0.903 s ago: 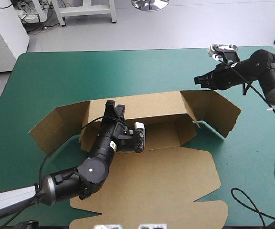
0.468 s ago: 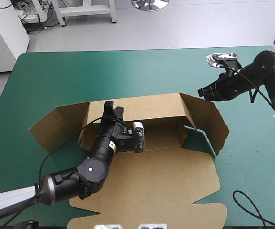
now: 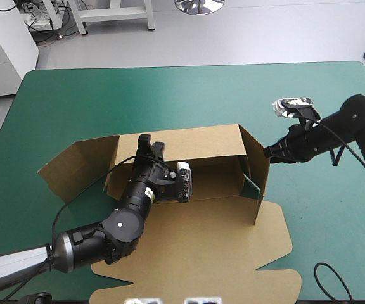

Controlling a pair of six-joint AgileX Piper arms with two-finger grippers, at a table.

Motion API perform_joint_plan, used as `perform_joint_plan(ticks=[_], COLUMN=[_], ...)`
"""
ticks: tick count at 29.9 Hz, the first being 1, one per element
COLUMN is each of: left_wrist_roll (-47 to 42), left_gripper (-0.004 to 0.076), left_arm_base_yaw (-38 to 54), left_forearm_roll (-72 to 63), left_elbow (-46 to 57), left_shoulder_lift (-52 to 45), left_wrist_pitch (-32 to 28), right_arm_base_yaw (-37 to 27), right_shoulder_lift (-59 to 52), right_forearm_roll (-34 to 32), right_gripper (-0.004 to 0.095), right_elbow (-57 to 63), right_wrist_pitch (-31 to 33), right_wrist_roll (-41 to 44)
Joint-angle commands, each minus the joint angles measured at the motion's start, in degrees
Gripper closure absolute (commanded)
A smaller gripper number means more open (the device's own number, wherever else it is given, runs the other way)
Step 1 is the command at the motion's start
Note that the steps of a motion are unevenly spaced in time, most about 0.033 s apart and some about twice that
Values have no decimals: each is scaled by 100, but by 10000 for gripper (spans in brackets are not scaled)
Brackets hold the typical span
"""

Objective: Fold the box

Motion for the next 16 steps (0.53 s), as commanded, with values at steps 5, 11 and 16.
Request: perform_joint_plan(ticks=[5,11,16], left_wrist_roll=[-33,-30,-20], left_gripper=[734,734,734], left_arm_base_yaw=[-39,-39,-316], left_forearm_roll=[164,164,164], left_elbow=[-156,-156,-156], left_shoulder_lift=[-147,-147,-147], left_wrist_pitch=[125,125,112], right_arm_base_yaw=[22,22,22], right_shoulder_lift=[-432,-544,-564], right_forearm_roll=[892,1804,1903], right_gripper=[925,925,924], right_elbow=[682,1478,1687], right_wrist_pitch=[-733,-1473,-1420], right_wrist_roll=[-1278,-2352,-2852])
